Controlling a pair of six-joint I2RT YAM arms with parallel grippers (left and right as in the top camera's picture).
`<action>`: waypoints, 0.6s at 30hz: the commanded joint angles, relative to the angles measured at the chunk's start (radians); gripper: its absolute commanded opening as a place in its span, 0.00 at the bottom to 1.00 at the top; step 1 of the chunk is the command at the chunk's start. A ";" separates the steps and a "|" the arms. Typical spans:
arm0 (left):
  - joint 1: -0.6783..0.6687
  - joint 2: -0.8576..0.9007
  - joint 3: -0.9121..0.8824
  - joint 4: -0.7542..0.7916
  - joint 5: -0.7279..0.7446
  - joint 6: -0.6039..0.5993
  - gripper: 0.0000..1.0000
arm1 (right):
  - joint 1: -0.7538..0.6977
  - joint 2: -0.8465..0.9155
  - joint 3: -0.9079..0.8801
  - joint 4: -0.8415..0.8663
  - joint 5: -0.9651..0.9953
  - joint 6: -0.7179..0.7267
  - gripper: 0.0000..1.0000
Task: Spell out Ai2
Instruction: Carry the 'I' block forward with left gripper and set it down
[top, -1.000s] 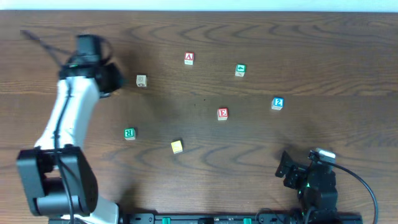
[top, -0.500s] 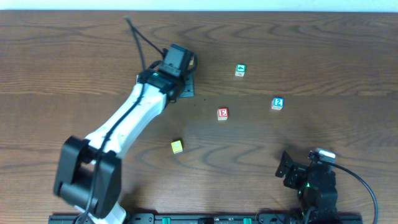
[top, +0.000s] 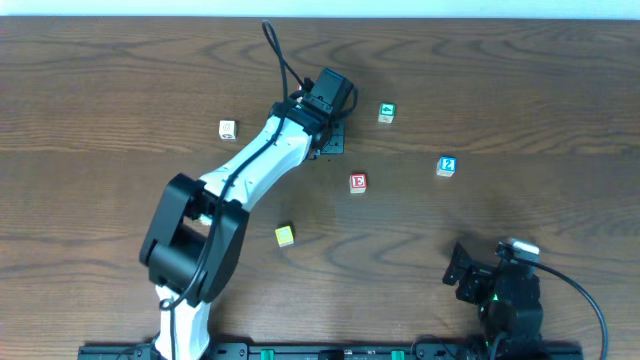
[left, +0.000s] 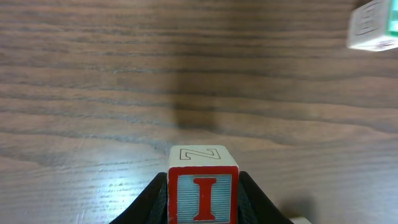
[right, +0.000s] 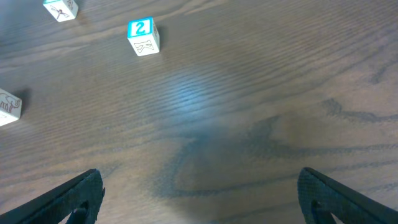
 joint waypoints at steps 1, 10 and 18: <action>0.001 0.034 0.019 0.007 -0.014 -0.016 0.05 | -0.007 -0.005 -0.010 -0.002 0.003 0.013 0.99; -0.008 0.055 0.018 0.016 0.035 -0.080 0.05 | -0.007 -0.005 -0.010 -0.002 0.004 0.013 0.99; -0.051 0.055 0.018 0.012 -0.018 -0.089 0.06 | -0.007 -0.005 -0.010 -0.002 0.003 0.013 0.99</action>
